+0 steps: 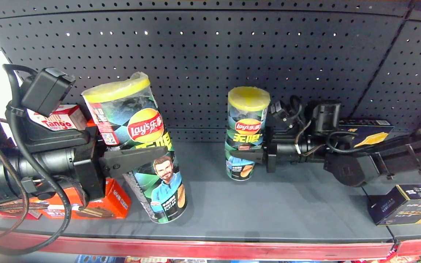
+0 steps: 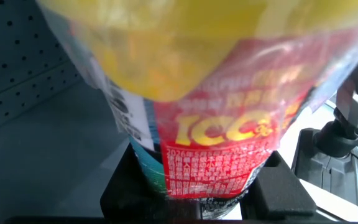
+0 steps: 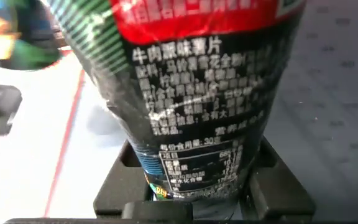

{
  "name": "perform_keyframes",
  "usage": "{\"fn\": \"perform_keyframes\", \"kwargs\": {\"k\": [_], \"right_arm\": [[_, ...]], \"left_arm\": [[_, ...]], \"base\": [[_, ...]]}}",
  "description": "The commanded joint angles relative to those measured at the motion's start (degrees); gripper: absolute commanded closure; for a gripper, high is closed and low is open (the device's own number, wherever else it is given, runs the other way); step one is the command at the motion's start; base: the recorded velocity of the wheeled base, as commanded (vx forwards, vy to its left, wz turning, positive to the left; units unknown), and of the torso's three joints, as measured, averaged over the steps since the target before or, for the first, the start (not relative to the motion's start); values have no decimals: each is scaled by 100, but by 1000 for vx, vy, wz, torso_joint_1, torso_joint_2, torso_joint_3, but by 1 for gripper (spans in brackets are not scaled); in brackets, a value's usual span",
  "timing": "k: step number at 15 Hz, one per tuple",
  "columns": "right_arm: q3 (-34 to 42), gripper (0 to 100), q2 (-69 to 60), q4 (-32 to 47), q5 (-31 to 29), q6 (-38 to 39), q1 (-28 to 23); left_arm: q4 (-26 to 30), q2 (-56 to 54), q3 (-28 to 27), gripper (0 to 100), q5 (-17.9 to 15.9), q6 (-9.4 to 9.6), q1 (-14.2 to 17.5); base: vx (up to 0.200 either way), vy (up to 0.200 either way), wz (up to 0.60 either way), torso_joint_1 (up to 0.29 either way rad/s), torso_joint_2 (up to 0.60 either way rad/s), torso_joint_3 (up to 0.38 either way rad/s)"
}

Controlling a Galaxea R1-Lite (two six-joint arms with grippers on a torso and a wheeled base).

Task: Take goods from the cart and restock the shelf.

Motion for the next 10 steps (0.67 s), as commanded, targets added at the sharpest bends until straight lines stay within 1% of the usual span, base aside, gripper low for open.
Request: {"fn": "perform_keyframes", "kwargs": {"k": [1, 2, 3, 4, 5, 6, 8, 10], "right_arm": [[1332, 100, -1005, -523, -188, 1, 246], [2035, 100, -1190, -972, -426, 10, 378], [2035, 100, -1190, -972, -426, 10, 378], [2808, 100, -1190, -1631, -443, 19, 466], [3125, 100, -1120, -1938, -443, 19, 457], [3327, 100, -988, -2167, -434, 19, 449], [3485, 100, -707, -2650, -443, 28, 405], [3494, 100, -601, -2747, -443, 36, 405]], "left_arm": [[0, -25, 3, 100, 4, -4, 0], [0, -25, 3, 100, -5, -4, 0], [0, -25, 3, 100, -5, -4, 0], [0, -25, 12, 100, 4, -4, 9], [0, -34, 21, 100, 4, -4, 9], [0, -34, 12, 100, 13, -4, 9], [9, -34, 30, 100, 13, -4, 9], [9, -34, 47, 100, 22, -4, 9]], "base": [[0, 0, 0, 0, 0, 0], [0, 0, 0, 0, 0, 0], [0, 0, 0, 0, 0, 0], [0, 0, 0, 0, 0, 0], [0, 0, 0, 0, 0, 0], [0, 0, 0, 0, 0, 0], [0, 0, 0, 0, 0, 0], [0, 0, 0, 0, 0, 0]]}}
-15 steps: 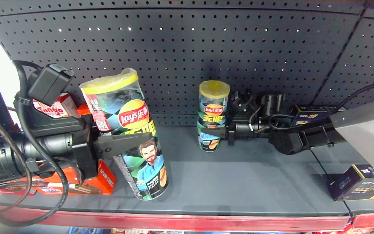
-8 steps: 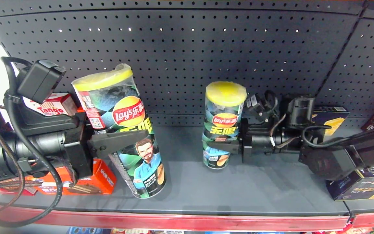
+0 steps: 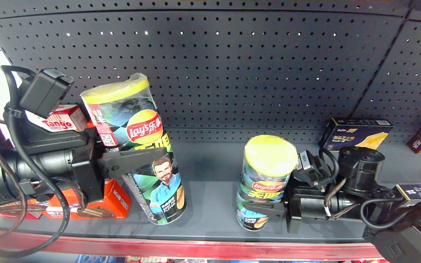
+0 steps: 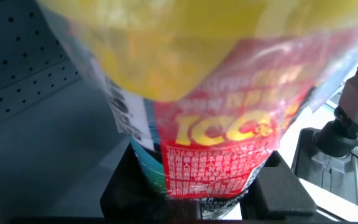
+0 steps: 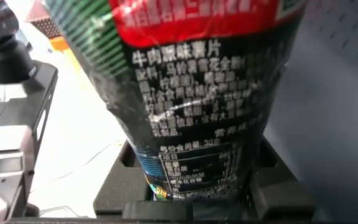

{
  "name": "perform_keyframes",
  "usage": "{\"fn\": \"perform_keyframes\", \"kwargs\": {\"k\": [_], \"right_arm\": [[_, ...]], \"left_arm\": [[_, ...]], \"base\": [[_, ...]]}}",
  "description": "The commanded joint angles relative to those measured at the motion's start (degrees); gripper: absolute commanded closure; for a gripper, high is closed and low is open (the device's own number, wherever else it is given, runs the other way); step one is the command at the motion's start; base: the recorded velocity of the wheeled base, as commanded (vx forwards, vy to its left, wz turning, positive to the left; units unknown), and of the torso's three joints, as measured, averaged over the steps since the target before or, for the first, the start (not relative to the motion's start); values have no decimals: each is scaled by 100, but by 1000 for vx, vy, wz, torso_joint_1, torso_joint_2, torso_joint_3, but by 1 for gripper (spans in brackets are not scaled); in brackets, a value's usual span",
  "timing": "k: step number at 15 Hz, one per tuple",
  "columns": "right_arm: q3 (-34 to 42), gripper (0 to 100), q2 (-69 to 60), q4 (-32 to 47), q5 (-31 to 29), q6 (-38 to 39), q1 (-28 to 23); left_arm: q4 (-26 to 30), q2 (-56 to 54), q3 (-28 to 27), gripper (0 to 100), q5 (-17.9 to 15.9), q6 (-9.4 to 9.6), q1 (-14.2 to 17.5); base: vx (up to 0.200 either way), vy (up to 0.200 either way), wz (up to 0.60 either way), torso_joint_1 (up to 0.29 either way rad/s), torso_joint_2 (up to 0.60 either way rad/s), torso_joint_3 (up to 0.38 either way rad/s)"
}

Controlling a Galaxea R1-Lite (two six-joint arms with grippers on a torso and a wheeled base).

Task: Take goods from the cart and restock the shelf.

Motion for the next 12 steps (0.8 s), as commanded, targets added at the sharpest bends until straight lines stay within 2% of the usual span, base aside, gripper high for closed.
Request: {"fn": "perform_keyframes", "kwargs": {"k": [1, 9, 10, 12], "right_arm": [[37, 100, 196, -21, 4, -5, -3], [-323, 100, 434, -30, 39, 30, -29], [-323, 0, 434, -39, 48, 21, -29], [-288, 0, 425, -118, 48, 30, -38]], "left_arm": [[-2, -3, 21, 100, 6, -1, -2], [-11, -30, 126, 100, 6, -1, -2], [-2, -56, 144, 100, 6, -1, -2], [-2, -83, 188, 100, 14, -1, -2]], "base": [[0, 0, 0, 0, 0, 0], [0, 0, 0, 0, 0, 0], [0, 0, 0, 0, 0, 0], [0, 0, 0, 0, 0, 0]]}}
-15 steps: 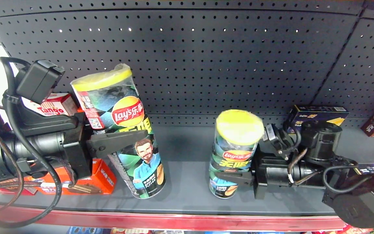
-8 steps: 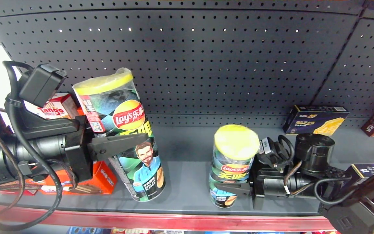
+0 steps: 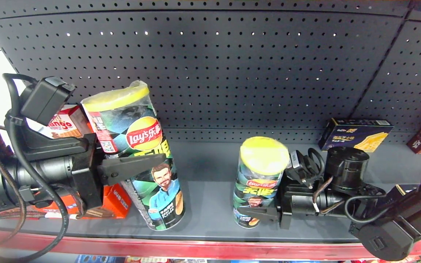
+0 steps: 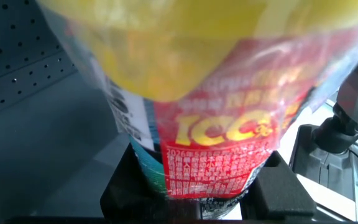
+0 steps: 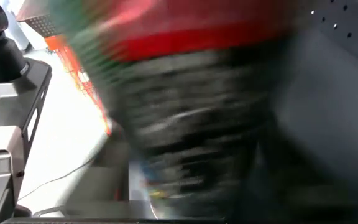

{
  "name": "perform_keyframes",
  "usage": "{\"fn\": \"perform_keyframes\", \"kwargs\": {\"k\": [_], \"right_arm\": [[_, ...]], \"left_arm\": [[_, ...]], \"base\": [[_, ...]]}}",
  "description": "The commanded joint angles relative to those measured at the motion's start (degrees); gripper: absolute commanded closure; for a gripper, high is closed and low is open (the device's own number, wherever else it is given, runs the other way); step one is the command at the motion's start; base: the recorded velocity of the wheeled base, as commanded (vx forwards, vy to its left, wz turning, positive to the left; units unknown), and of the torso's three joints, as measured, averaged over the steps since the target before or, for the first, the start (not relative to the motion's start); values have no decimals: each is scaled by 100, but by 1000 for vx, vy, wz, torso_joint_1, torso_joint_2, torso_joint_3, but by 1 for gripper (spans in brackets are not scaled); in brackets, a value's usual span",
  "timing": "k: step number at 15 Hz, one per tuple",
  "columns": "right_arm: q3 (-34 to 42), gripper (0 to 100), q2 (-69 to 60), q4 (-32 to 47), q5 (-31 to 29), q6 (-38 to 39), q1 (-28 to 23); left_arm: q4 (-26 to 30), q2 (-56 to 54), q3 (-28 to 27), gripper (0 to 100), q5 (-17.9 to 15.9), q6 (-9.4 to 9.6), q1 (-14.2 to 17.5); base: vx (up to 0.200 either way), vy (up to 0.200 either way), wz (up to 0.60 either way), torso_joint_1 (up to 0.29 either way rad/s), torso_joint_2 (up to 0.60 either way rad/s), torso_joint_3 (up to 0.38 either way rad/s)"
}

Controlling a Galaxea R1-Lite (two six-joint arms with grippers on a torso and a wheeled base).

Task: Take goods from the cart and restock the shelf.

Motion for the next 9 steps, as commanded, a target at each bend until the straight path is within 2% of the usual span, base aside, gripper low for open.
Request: {"fn": "perform_keyframes", "kwargs": {"k": [1, 5, 9], "right_arm": [[91, 0, -32, -26, 9, 1, -57], [504, 0, -585, -61, 1, 1, -277], [1093, 0, -2036, 0, 18, 335, -1156]], "left_arm": [[-2, -76, 64, 100, 2, -4, 1], [6, -146, 116, 100, 2, -4, 1], [-11, -295, 301, 100, -7, -4, 1]], "base": [[0, 0, 0, 0, 0, 0], [0, 0, 0, 0, 0, 0], [0, 0, 0, 0, 0, 0]]}}
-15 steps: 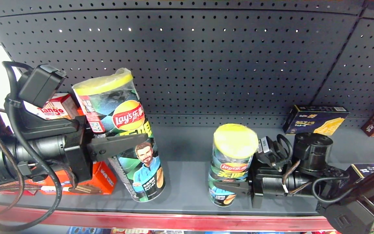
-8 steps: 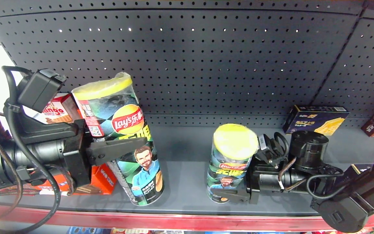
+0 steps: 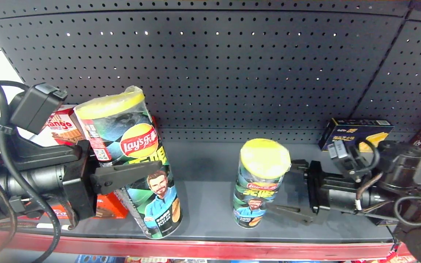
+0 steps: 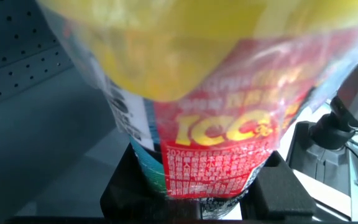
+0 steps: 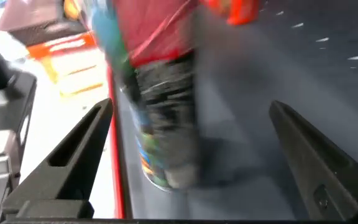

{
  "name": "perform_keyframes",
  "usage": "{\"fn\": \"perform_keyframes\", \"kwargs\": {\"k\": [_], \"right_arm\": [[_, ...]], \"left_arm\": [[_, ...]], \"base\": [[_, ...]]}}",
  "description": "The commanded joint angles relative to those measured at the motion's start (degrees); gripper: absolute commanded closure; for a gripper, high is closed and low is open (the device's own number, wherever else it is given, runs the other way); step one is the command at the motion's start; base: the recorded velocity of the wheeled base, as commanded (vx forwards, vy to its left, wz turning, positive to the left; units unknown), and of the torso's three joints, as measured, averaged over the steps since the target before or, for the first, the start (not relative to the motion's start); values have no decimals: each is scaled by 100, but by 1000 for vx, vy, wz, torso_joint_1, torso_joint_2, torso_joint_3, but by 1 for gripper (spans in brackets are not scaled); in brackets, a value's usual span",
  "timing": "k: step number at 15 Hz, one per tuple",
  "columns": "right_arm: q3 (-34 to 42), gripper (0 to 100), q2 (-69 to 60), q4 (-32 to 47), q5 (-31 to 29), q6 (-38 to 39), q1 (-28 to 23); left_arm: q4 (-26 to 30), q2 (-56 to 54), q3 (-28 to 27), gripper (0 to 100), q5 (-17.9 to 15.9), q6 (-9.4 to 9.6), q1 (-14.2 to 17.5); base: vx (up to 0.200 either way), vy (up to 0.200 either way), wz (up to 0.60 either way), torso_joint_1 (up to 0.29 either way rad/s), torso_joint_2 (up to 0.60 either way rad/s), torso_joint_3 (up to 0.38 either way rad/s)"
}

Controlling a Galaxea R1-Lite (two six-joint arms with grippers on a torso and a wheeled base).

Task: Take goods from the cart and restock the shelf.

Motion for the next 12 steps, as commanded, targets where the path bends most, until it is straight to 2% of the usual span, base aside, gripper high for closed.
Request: {"fn": "perform_keyframes", "kwargs": {"k": [1, 3, 6, 7, 12], "right_arm": [[541, 0, -1303, 7, 20, 412, -648], [822, 0, -2103, 16, 20, 808, -1008], [971, 0, -3360, 245, 2, 1221, -2441], [1156, 0, -4063, 719, -16, 1274, -3109], [1596, 0, -6963, 4077, -376, 1511, -5042]], "left_arm": [[1, -159, 134, 100, -5, -1, 0], [10, -246, 204, 100, -5, -1, 0], [10, -282, 134, 100, 30, -1, 9], [1, -317, 125, 100, 56, -1, 9], [54, -466, -25, 100, 135, -10, 9]], "base": [[0, 0, 0, 0, 0, 0], [0, 0, 0, 0, 0, 0], [0, 0, 0, 0, 0, 0], [0, 0, 0, 0, 0, 0], [0, 0, 0, 0, 0, 0]]}}
